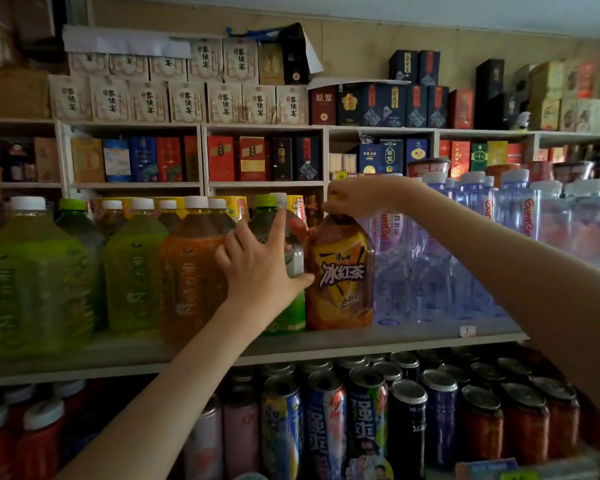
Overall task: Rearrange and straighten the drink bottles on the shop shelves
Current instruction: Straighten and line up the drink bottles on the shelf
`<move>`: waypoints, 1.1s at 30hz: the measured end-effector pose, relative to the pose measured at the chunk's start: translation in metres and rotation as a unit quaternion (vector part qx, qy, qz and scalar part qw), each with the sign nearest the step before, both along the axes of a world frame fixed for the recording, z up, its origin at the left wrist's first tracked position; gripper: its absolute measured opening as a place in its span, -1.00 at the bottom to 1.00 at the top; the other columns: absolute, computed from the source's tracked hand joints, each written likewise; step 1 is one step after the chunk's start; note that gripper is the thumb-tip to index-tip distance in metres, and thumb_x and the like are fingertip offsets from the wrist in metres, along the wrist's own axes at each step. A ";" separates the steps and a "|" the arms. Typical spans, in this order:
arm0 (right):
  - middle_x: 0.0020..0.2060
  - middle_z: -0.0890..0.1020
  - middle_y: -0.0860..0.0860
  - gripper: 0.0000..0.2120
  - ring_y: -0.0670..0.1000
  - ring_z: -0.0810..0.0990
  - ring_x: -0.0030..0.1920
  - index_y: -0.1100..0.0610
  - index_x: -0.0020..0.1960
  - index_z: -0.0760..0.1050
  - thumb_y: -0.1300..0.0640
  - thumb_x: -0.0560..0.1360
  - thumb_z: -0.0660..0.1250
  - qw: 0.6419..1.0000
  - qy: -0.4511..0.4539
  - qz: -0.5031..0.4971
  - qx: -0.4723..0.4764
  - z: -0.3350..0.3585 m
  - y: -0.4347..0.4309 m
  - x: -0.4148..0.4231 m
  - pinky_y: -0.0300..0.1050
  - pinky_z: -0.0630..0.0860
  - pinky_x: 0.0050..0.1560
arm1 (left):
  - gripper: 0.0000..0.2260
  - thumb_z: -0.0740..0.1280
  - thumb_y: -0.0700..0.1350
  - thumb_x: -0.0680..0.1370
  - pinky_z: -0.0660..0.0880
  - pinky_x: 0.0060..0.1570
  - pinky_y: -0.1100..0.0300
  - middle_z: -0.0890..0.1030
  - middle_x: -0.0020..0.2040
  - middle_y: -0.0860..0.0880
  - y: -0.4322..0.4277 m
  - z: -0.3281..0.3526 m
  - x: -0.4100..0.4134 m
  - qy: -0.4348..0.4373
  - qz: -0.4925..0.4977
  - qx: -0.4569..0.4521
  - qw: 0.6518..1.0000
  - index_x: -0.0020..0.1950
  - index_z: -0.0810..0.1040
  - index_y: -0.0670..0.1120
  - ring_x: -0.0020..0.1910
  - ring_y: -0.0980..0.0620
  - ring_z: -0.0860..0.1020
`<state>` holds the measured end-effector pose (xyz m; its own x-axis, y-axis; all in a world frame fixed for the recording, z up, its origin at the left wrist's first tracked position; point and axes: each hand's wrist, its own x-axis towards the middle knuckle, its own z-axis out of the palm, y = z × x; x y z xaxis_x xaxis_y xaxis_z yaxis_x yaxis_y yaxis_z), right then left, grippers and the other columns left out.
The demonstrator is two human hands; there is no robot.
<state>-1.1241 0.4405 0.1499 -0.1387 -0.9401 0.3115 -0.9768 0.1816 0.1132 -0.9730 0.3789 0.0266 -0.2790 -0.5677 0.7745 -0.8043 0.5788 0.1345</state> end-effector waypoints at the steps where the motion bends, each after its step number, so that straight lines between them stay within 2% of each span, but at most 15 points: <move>1: -0.01 0.48 0.05 -0.68 0.05 0.47 -0.05 0.12 0.17 0.33 -0.10 0.62 0.05 1.000 0.000 0.007 0.015 0.000 -0.001 -0.001 -0.06 0.39 -0.07 | -0.01 0.33 0.40 0.31 0.11 0.34 -0.14 0.04 0.46 -0.27 0.001 0.000 0.000 0.000 -0.004 0.004 1.000 0.51 -0.20 0.14 0.42 -0.26 0.11; 3: 0.02 0.49 0.05 -0.69 0.04 0.48 -0.03 0.12 0.13 0.33 -0.09 0.61 0.03 0.999 0.008 0.015 0.028 0.000 -0.001 0.000 0.00 0.45 0.02 | 0.00 0.34 0.39 0.31 0.09 0.35 -0.14 0.02 0.47 -0.27 0.001 -0.001 0.000 0.006 -0.009 0.012 1.000 0.51 -0.20 0.14 0.43 -0.25 0.08; 5: 0.03 0.46 0.02 -0.64 0.07 0.45 0.03 0.17 0.23 0.37 -0.06 0.62 0.03 1.000 0.007 0.020 0.006 -0.001 0.000 0.000 -0.01 0.39 0.10 | 0.00 0.36 0.38 0.30 0.07 0.35 -0.14 0.01 0.48 -0.26 0.002 -0.001 -0.002 0.016 -0.017 0.021 0.999 0.51 -0.19 0.14 0.43 -0.25 0.06; 7: 0.04 0.45 0.02 -0.62 0.10 0.44 0.04 0.17 0.29 0.36 -0.05 0.63 0.02 1.000 0.012 0.019 -0.005 -0.003 -0.001 -0.001 -0.03 0.35 0.05 | -0.01 0.36 0.37 0.30 0.06 0.36 -0.14 0.00 0.48 -0.26 0.003 0.000 -0.005 0.021 -0.023 0.022 0.999 0.52 -0.17 0.14 0.44 -0.25 0.04; 10: 0.01 0.50 0.11 -0.63 0.08 0.45 -0.05 0.19 0.29 0.34 -0.03 0.64 0.02 1.000 0.017 0.013 -0.010 -0.007 -0.006 -0.003 -0.06 0.33 -0.06 | -0.02 0.36 0.37 0.31 0.07 0.36 -0.14 0.00 0.48 -0.25 0.004 0.001 -0.008 0.017 -0.022 0.012 1.000 0.52 -0.14 0.14 0.44 -0.24 0.03; 13: 0.14 0.52 0.19 -0.66 0.18 0.48 0.11 0.23 0.26 0.40 0.04 0.64 0.06 0.998 0.004 0.029 -0.054 -0.011 -0.008 -0.001 -0.08 0.32 0.00 | -0.04 0.36 0.36 0.31 0.07 0.35 -0.14 0.00 0.48 -0.24 0.004 0.000 -0.008 0.021 -0.025 0.016 0.999 0.52 -0.13 0.15 0.44 -0.23 0.03; 16: 0.16 0.51 0.20 -0.69 0.19 0.48 0.16 0.25 0.25 0.42 0.12 0.64 0.06 0.997 0.002 0.040 -0.068 -0.013 -0.006 0.002 -0.10 0.32 0.00 | -0.04 0.33 0.39 0.31 0.08 0.35 -0.14 0.03 0.47 -0.25 0.003 0.001 -0.003 0.022 -0.025 0.031 0.999 0.52 -0.14 0.14 0.43 -0.24 0.06; 22: 0.15 0.52 0.18 -0.70 0.18 0.48 0.15 0.25 0.23 0.43 0.11 0.64 0.07 0.996 -0.016 0.036 -0.076 -0.015 -0.003 0.002 -0.07 0.35 0.03 | 0.00 0.12 0.52 0.31 0.18 0.33 -0.08 0.07 0.47 -0.24 0.001 0.007 0.019 -0.113 0.029 -0.030 0.993 0.51 -0.29 0.08 0.40 -0.23 0.17; 25: 0.13 0.53 0.19 -0.70 0.18 0.49 0.14 0.25 0.23 0.44 0.11 0.63 0.08 0.994 -0.035 0.042 -0.099 -0.019 -0.003 0.002 -0.02 0.39 0.09 | 0.00 0.12 0.53 0.29 0.16 0.34 -0.07 0.10 0.48 -0.22 0.004 0.010 0.023 -0.126 0.036 -0.028 0.991 0.51 -0.25 0.09 0.41 -0.21 0.19; 27: 0.20 0.47 0.19 -0.67 0.19 0.43 0.23 0.22 0.30 0.37 0.06 0.62 0.10 0.992 -0.018 0.032 -0.120 -0.029 -0.001 0.003 0.04 0.38 0.17 | 0.00 0.13 0.53 0.28 0.17 0.34 -0.07 0.13 0.48 -0.20 0.008 0.007 0.021 -0.108 0.044 -0.029 0.993 0.52 -0.23 0.10 0.41 -0.19 0.21; 29: 0.33 0.35 0.15 -0.56 0.19 0.28 0.36 0.12 0.42 0.25 -0.03 0.60 0.12 0.986 0.057 0.022 -0.158 -0.043 0.002 0.008 0.13 0.27 0.30 | -0.01 0.15 0.52 0.29 0.20 0.33 -0.06 0.15 0.48 -0.19 0.011 0.004 0.018 -0.088 0.052 -0.030 0.994 0.52 -0.22 0.11 0.39 -0.19 0.23; 31: 0.40 0.28 0.10 -0.51 0.15 0.20 0.41 0.06 0.46 0.18 -0.07 0.59 0.13 0.972 0.087 0.060 -0.211 -0.057 0.007 0.020 0.14 0.16 0.37 | -0.02 0.18 0.50 0.30 0.17 0.34 -0.08 0.13 0.48 -0.20 0.012 0.003 0.016 -0.076 0.047 -0.018 0.996 0.52 -0.22 0.12 0.41 -0.20 0.21; 33: 0.43 0.23 0.08 -0.49 0.12 0.15 0.44 0.05 0.47 0.14 -0.01 0.57 0.18 0.962 0.079 0.102 -0.240 -0.069 0.014 0.035 0.12 0.09 0.40 | -0.05 0.19 0.47 0.34 0.10 0.38 -0.10 0.07 0.50 -0.19 0.012 0.002 0.016 -0.059 0.031 0.005 0.998 0.51 -0.25 0.14 0.44 -0.20 0.14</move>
<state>-1.0887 0.4541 0.0812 0.1178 -0.6854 0.7185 -0.9754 0.0560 0.2133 -0.9572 0.3910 0.0290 -0.3333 -0.5933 0.7327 -0.8487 0.5273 0.0409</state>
